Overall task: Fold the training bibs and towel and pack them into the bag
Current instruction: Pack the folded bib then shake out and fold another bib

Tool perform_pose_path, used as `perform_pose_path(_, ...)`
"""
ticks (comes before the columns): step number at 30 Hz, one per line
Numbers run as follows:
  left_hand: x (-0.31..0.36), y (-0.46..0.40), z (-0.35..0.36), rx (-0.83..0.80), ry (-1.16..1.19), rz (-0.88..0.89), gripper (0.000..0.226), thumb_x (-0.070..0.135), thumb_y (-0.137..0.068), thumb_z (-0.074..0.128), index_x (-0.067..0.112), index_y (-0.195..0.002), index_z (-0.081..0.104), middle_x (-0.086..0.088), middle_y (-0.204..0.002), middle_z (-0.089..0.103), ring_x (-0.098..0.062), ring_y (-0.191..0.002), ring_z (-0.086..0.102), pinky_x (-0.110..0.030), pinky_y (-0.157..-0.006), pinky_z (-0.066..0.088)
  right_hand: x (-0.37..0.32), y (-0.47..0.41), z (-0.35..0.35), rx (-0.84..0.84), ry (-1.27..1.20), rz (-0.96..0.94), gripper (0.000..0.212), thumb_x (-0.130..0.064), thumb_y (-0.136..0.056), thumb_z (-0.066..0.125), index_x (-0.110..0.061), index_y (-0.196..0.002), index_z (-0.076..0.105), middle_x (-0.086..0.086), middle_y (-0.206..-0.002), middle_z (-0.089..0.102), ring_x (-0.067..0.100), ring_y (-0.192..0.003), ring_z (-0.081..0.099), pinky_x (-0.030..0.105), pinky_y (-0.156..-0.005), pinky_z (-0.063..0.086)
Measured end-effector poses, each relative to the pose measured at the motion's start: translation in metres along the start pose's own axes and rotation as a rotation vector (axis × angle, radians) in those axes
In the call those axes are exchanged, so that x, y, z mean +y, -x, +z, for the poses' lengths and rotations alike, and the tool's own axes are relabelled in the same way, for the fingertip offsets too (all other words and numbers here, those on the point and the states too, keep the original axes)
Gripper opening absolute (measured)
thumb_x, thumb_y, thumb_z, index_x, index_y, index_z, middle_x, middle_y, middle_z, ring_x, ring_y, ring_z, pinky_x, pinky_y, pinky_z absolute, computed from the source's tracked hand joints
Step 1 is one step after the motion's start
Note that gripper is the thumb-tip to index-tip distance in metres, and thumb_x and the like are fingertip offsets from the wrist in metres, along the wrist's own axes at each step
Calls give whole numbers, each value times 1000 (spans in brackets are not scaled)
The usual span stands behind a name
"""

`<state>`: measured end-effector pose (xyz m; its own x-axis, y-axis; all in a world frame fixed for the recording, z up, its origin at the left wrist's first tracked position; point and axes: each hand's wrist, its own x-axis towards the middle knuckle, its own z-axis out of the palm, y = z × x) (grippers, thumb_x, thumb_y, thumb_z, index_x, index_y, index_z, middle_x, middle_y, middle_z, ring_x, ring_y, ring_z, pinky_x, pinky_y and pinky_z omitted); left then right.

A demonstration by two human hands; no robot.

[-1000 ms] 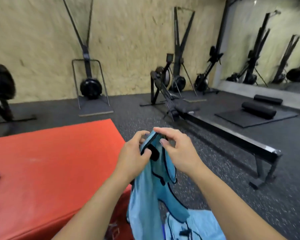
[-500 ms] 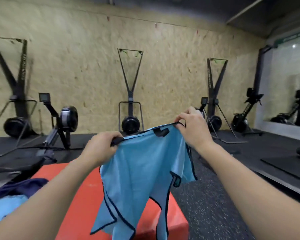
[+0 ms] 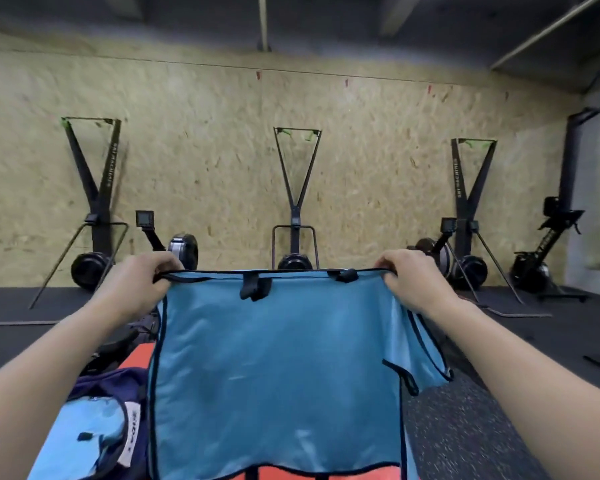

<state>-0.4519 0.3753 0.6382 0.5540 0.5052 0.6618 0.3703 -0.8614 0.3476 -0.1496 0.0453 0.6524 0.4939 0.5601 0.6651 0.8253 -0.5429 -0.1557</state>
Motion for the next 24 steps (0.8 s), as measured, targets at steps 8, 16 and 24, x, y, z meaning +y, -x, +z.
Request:
perform_pose_path(8, -32, 2, -21, 53, -77, -53, 35, 0, -82, 62, 34, -90, 66, 3, -92, 71, -26, -84, 65, -42, -76, 56, 11, 0, 20, -91, 76, 55, 30, -10, -93, 50, -23, -111, 69, 3, -115, 69, 29, -106, 61, 37, -87, 49)
perform_pose_path(16, -144, -5, -19, 90, -225, -184, 43, 10, -79, 66, 52, -86, 60, 13, -80, 71, -16, -67, 67, -39, -57, 57, 36, -11, 22, -51, 67, 150, 22, -34, -98, 58, -24, -114, 68, 4, -110, 71, 31, -100, 64, 40, -83, 51)
perform_pose_path(24, -160, -8, -17, 61, -265, -288, 41, 11, -76, 70, 51, -80, 60, 13, -85, 70, -19, -73, 65, -38, -65, 57, 35, -21, 12, 75, -190, 205, 14, -33, -93, 68, -21, -98, 71, -11, -76, 60, 12, -70, 55, 31, -63, 39)
